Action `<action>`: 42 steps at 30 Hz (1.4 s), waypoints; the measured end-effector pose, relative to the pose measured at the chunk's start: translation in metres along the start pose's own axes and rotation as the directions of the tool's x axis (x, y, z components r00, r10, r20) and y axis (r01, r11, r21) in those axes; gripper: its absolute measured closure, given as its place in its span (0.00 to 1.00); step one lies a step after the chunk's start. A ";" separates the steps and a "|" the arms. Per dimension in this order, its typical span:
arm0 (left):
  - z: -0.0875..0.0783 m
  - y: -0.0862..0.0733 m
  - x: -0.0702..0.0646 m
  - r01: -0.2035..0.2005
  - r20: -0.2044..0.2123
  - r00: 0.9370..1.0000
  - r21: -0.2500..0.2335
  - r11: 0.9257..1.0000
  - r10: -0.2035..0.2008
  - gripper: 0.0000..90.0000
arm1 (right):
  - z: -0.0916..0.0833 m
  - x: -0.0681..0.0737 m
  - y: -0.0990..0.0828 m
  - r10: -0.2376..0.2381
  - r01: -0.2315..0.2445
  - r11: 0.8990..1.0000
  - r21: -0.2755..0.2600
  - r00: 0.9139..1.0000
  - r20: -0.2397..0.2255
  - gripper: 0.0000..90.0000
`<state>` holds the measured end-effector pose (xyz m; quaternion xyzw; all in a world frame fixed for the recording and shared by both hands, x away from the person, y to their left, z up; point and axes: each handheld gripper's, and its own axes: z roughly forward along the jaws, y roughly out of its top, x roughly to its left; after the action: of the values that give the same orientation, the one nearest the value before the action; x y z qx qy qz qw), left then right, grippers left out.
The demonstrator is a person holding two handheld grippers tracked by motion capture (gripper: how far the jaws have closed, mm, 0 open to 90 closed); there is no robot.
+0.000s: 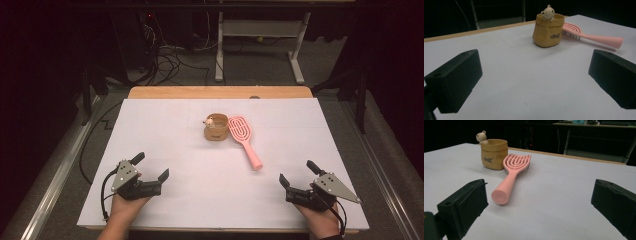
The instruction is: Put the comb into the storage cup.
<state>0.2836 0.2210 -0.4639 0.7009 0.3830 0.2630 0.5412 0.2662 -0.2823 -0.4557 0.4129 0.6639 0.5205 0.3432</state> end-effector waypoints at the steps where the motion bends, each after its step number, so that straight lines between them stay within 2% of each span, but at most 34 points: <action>1: 0.001 0.000 0.000 -0.001 0.002 1.000 -0.001 1.000 0.001 0.00 | 0.000 0.000 0.000 0.001 -0.001 1.000 0.000 1.000 0.000 0.02; 4: 0.001 0.000 0.000 -0.016 -0.007 1.000 -0.002 1.000 0.016 0.00 | 0.000 0.000 0.001 0.001 -0.001 1.000 0.002 1.000 -0.001 0.02; 5: 0.001 0.000 0.000 -0.018 0.003 1.000 0.000 1.000 0.018 0.00 | 0.000 0.000 0.001 0.003 -0.003 1.000 0.002 1.000 -0.002 0.02; 8: 0.001 0.000 0.000 -0.016 0.000 1.000 0.000 1.000 0.016 0.00 | 0.000 0.001 0.001 0.000 0.000 1.000 0.002 1.000 -0.004 0.02; 11: 0.000 0.001 0.001 0.007 0.006 1.000 -0.007 1.000 -0.007 0.00 | 0.000 0.001 0.001 -0.004 0.004 1.000 0.003 1.000 -0.006 0.02; 14: 0.000 0.000 0.001 0.013 0.006 1.000 -0.006 1.000 -0.013 0.00 | 0.000 0.002 0.002 -0.007 0.007 1.000 0.006 1.000 -0.008 0.02; 17: 0.000 0.000 0.002 0.019 0.010 1.000 0.000 1.000 -0.019 0.00 | 0.001 0.004 0.004 -0.004 0.004 1.000 0.023 1.000 -0.016 0.02; 25: 0.000 0.000 0.001 0.016 0.009 1.000 0.003 1.000 -0.016 0.00 | 0.002 0.010 0.008 -0.032 0.034 0.997 0.074 0.999 -0.031 0.03; 30: 0.001 0.000 0.000 0.010 0.014 1.000 0.006 1.000 -0.010 0.00 | 0.006 0.014 0.008 -0.045 0.050 0.988 0.143 0.998 -0.033 0.04; 32: 0.001 0.000 0.000 0.009 0.014 1.000 0.005 1.000 -0.009 0.00 | 0.007 0.015 0.008 -0.045 0.050 0.987 0.154 0.998 -0.036 0.05; 36: 0.001 0.000 0.000 0.007 0.009 1.000 0.005 1.000 -0.007 0.00 | 0.010 0.018 0.008 -0.035 0.042 0.975 0.216 0.999 -0.036 0.07; 38: 0.001 0.000 0.001 0.009 0.006 1.000 0.004 1.000 -0.009 0.00 | 0.011 0.019 0.008 -0.033 0.040 0.974 0.224 0.999 -0.036 0.07; 42: 0.001 0.000 0.001 0.004 0.010 1.000 0.010 1.000 -0.004 0.00 | 0.014 0.021 0.006 -0.032 0.043 0.962 0.270 0.999 -0.044 0.10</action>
<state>0.2849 0.2207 -0.4646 0.7042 0.3830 0.2566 0.5400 0.2706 -0.2574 -0.4536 0.4330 0.7431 0.4264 0.2803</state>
